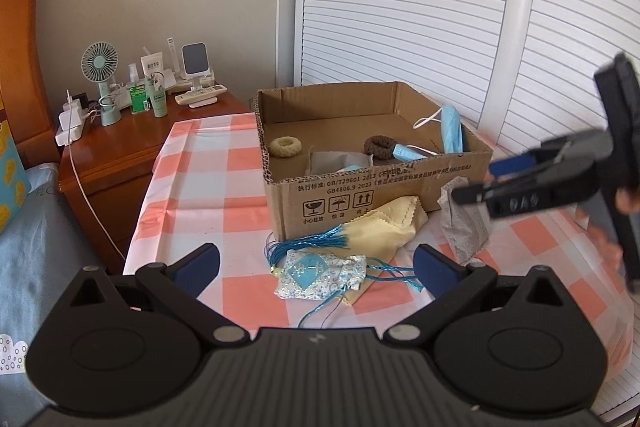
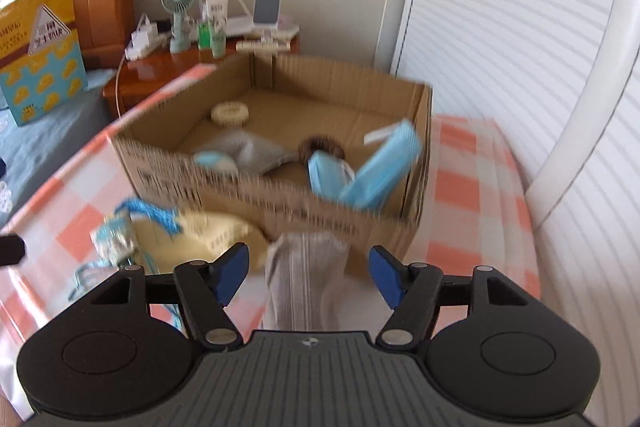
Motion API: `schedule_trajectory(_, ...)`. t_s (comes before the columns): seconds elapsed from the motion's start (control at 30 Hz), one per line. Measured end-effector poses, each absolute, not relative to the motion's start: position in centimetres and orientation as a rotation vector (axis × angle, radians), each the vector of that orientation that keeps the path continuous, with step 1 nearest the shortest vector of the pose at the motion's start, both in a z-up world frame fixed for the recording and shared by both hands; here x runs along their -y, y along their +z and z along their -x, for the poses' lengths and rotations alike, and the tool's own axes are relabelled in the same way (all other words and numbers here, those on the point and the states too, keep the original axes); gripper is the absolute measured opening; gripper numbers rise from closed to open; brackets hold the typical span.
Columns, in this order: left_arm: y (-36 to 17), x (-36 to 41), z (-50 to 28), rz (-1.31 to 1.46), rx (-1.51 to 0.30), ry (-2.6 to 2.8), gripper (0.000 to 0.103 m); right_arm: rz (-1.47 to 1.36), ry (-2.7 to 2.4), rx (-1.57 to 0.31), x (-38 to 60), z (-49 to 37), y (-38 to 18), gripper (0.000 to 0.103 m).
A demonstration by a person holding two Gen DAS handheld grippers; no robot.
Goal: Organize soft objects
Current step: 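Lower the lace-trimmed sachet into the box and open the right tool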
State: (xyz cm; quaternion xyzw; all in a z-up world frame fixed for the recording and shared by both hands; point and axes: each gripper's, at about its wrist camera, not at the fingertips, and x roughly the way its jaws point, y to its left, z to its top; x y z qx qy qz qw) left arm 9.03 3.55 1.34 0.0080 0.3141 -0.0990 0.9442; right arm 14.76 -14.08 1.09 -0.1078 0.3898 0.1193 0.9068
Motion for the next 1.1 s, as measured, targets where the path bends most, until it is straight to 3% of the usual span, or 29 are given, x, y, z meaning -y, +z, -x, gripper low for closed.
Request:
schedule_trajectory(0.23,1.4,-3.4,-9.0,-0.019,-0.638,-0.203,0.102,0.182,0.245,-0.864,14.2,-15.6,-2.1,0.069)
schedule_trajectory(0.37,1.3,-3.4,-9.1,-0.011,-0.645,-0.201,0.102,0.204,0.24,-0.889,13.8,-15.9,-2.8,0.042)
schedule_trajectory(0.5,1.2,-3.3,-9.1,-0.008,-0.65,-0.207,0.102,0.211,0.24,-0.874,13.8,-15.3,-2.2,0.031)
schedule_trajectory(0.83,0.9,-3.1,-8.9,-0.009,-0.644,-0.219,0.102,0.245,0.291,-0.741,13.2,-13.6,4.1,0.03)
schedule_trajectory(1.1,0.5,-3.7,-9.1,-0.001,-0.649,-0.205,0.102,0.308,0.315,-0.657,10.5,-19.2,8.2,0.03)
